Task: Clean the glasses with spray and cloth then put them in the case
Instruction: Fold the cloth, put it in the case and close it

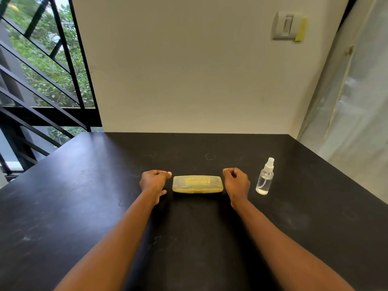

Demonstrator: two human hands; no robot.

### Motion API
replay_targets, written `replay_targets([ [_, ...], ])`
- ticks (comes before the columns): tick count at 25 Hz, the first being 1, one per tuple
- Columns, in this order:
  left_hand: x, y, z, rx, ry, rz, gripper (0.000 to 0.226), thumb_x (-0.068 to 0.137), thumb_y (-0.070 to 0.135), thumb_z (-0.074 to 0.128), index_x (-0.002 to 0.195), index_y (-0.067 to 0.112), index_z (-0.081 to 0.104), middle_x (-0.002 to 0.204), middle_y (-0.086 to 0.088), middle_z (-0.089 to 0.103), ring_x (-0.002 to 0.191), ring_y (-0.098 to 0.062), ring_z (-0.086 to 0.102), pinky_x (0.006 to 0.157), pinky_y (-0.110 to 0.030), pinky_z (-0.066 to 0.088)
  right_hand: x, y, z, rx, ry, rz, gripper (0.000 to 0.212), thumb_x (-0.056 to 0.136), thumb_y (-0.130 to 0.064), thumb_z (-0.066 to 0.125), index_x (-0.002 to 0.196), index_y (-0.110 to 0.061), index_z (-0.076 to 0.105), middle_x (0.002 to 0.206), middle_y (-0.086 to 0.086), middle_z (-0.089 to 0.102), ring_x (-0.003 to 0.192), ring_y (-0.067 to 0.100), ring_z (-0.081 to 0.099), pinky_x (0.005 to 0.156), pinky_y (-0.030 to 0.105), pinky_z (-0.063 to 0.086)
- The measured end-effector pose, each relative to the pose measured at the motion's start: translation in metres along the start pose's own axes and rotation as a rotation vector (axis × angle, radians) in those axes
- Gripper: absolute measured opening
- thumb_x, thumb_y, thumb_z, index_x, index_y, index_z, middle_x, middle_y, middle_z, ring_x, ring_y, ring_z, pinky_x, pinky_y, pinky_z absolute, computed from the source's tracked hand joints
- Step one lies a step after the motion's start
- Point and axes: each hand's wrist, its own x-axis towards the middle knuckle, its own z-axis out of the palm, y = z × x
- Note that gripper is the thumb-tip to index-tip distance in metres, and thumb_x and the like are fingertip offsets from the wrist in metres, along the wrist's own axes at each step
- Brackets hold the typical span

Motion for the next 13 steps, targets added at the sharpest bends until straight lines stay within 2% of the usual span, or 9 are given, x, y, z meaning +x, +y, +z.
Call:
replay_targets([
  [2,-0.007,0.006,0.001,0.094,0.153,0.171,0.02,0.086,0.024,0.064,0.068,0.016,0.058,0.076,-0.005,0.06,0.071,-0.018,0.058,0.069,-0.037,0.056,-0.002,0.001,-0.007,0.021,0.024,-0.061,0.007,0.088,-0.016,0.058,0.085,-0.018,0.064,0.089,0.004,0.065,0.079,0.012,0.057,0.064,0.021,0.043],
  [3,-0.012,0.009,0.004,0.097,0.187,0.248,0.024,0.088,0.028,0.06,0.067,0.016,0.057,0.072,-0.005,0.06,0.07,-0.02,0.059,0.072,-0.039,0.056,-0.002,0.001,-0.012,0.037,0.022,-0.079,0.006,0.088,-0.016,0.059,0.087,-0.019,0.064,0.089,0.003,0.065,0.08,0.013,0.058,0.067,0.023,0.045],
  [5,-0.029,0.015,0.014,0.059,0.158,0.342,0.033,0.091,0.037,0.051,0.066,0.017,0.058,0.069,-0.005,0.061,0.07,-0.023,0.061,0.073,-0.042,0.056,-0.004,0.002,-0.024,0.085,-0.002,-0.074,0.009,0.087,-0.014,0.061,0.094,-0.017,0.063,0.088,0.002,0.065,0.081,0.013,0.059,0.071,0.025,0.05],
  [8,-0.058,0.017,0.043,0.015,-0.01,0.373,0.046,0.095,0.043,0.041,0.063,0.014,0.058,0.062,-0.003,0.059,0.06,-0.018,0.058,0.061,-0.034,0.053,-0.007,0.003,-0.046,0.094,-0.068,-0.024,0.004,0.087,-0.017,0.062,0.09,-0.014,0.063,0.08,0.0,0.063,0.07,0.008,0.056,0.06,0.021,0.046],
  [10,-0.079,0.016,0.067,-0.012,-0.193,0.325,0.039,0.097,0.035,0.04,0.069,0.012,0.057,0.064,-0.002,0.057,0.057,-0.012,0.054,0.053,-0.026,0.049,-0.009,0.007,-0.06,0.061,-0.076,0.002,0.01,0.086,-0.021,0.063,0.081,-0.013,0.064,0.074,0.001,0.063,0.062,0.007,0.053,0.053,0.019,0.042],
  [13,-0.1,0.007,0.102,0.035,-0.404,0.232,0.02,0.097,0.021,0.043,0.085,0.012,0.056,0.08,-0.003,0.059,0.065,-0.01,0.056,0.057,-0.024,0.049,-0.007,0.017,-0.081,0.013,-0.057,0.069,0.023,0.084,-0.03,0.066,0.076,-0.008,0.065,0.064,0.002,0.061,0.053,0.008,0.049,0.047,0.02,0.039],
])
